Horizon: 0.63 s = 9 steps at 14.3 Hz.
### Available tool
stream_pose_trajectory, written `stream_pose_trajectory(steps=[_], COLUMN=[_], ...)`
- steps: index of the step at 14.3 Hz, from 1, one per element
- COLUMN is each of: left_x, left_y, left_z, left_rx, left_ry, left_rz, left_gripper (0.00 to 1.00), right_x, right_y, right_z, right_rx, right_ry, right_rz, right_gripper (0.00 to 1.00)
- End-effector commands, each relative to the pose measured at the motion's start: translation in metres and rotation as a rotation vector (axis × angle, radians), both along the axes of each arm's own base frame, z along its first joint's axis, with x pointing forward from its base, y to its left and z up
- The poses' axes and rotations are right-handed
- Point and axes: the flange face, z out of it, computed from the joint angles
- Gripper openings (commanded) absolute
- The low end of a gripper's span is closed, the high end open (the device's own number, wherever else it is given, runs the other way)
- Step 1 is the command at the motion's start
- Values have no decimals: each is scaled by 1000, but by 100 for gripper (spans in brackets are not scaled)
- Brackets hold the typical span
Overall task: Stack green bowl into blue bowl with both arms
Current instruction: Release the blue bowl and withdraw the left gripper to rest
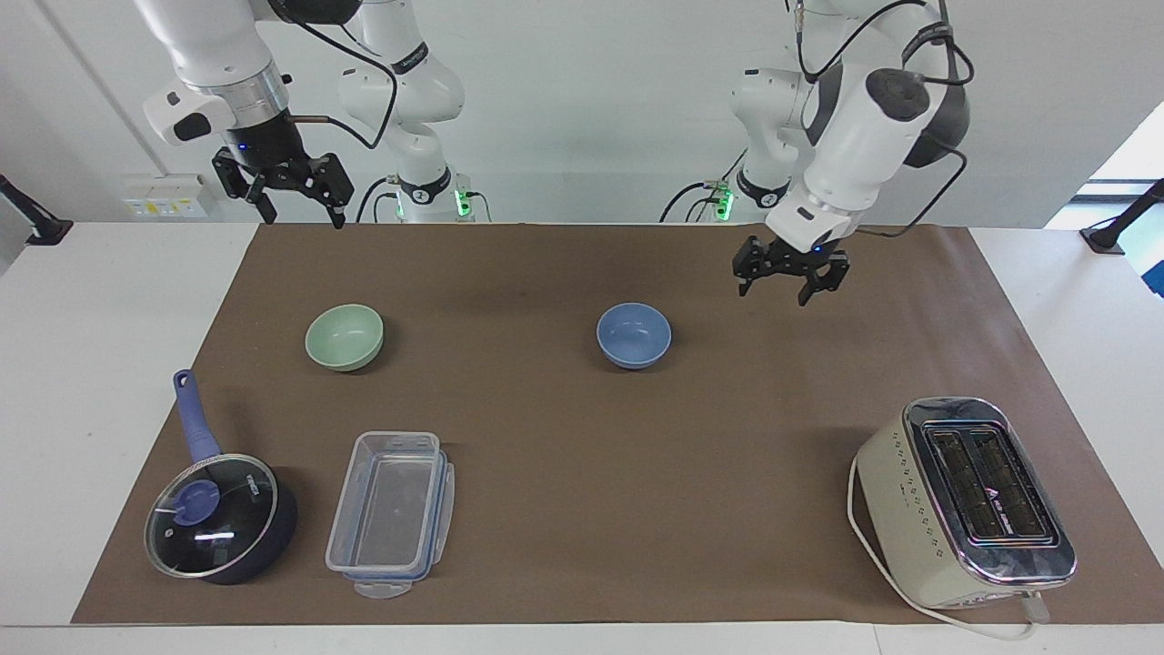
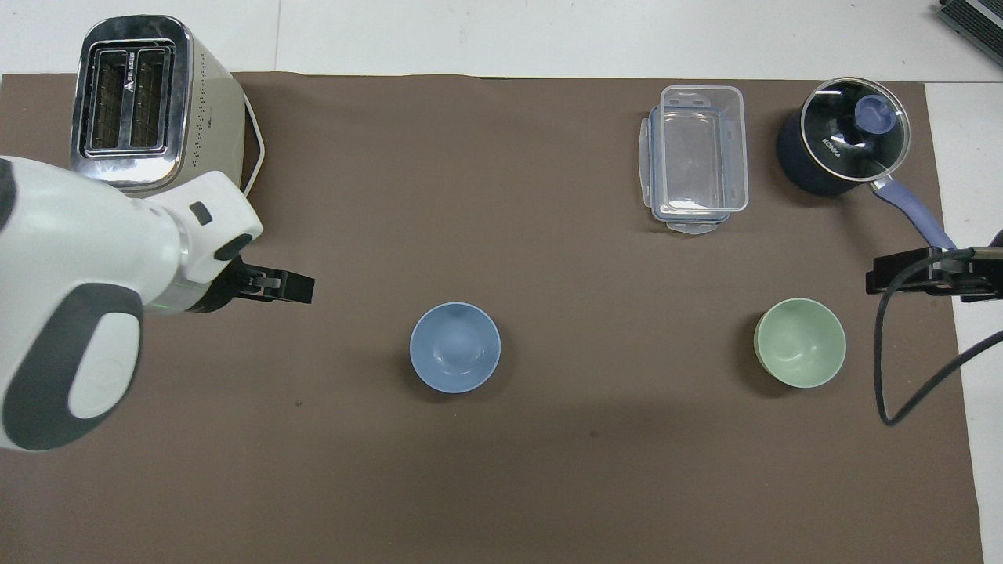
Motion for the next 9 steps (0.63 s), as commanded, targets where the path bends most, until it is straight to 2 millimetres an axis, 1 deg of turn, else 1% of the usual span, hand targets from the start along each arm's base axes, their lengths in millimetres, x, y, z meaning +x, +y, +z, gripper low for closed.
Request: stream_pose_trajectory(steps=[1, 2, 4, 6, 8, 9], left_x=[12, 14, 15, 16, 18, 22], left_y=[27, 41, 63, 87, 99, 101], left_z=[21, 30, 48, 50, 60, 58], left_rx=[25, 25, 28, 40, 91, 96], left_ry=[10, 6, 14, 27, 25, 28], left_rz=[-56, -53, -68, -85, -92, -90], left_gripper=[100, 100, 100, 100, 100, 100], right_x=[0, 0, 1, 1, 0, 1], right_y=[-3, -3, -3, -2, -3, -2], right_z=[3, 3, 2, 2, 3, 2], right_rx=[0, 0, 0, 0, 0, 0], right_ry=[7, 7, 9, 9, 7, 9], right_rz=[16, 16, 16, 19, 16, 17], right_gripper=[100, 100, 100, 100, 100, 100])
